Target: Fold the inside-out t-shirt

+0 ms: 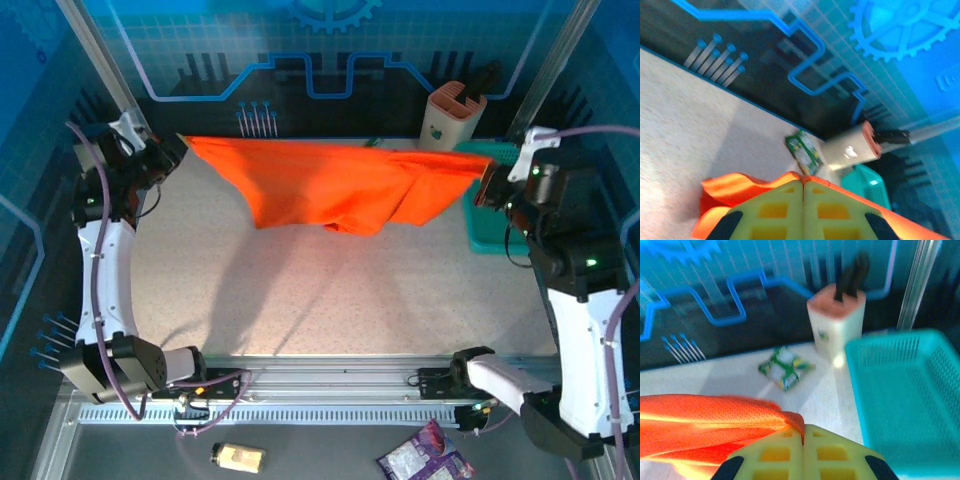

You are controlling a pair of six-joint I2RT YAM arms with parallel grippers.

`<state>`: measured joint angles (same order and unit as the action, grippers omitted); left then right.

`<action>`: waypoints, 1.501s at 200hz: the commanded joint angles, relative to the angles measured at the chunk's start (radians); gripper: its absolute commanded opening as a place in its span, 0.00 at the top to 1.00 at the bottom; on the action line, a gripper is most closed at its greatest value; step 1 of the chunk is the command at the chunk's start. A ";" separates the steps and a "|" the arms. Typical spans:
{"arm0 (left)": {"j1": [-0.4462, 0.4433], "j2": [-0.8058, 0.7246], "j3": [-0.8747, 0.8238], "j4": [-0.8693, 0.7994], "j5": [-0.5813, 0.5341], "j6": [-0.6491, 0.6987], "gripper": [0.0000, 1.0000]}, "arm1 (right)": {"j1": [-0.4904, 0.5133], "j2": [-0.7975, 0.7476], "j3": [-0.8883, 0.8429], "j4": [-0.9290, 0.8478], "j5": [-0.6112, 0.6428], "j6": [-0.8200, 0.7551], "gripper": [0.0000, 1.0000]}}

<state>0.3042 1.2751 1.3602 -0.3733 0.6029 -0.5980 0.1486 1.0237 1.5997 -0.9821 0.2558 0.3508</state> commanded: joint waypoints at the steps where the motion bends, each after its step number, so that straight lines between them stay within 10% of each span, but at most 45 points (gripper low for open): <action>1: -0.019 0.028 -0.147 0.015 0.115 -0.036 1.00 | -0.063 -0.008 -0.280 0.024 -0.155 0.087 1.00; 81: -0.259 0.310 -0.364 -0.016 0.136 0.148 0.99 | -0.227 0.161 -0.740 0.300 -0.331 0.099 1.00; 150: -0.288 0.330 -0.327 -0.087 0.019 0.229 0.58 | -0.357 0.248 -0.733 0.347 -0.375 0.074 1.00; 224: -0.378 0.249 -0.495 -0.102 -0.296 0.238 0.44 | -0.360 0.260 -0.728 0.346 -0.406 0.072 1.00; 300: -0.440 0.282 -0.509 0.050 -0.208 0.283 0.43 | -0.360 0.258 -0.733 0.349 -0.426 0.077 1.00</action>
<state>-0.1108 1.5261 0.8021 -0.3599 0.3748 -0.3588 -0.1997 1.2804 0.8635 -0.6346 -0.1413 0.4366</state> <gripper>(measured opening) 0.578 0.064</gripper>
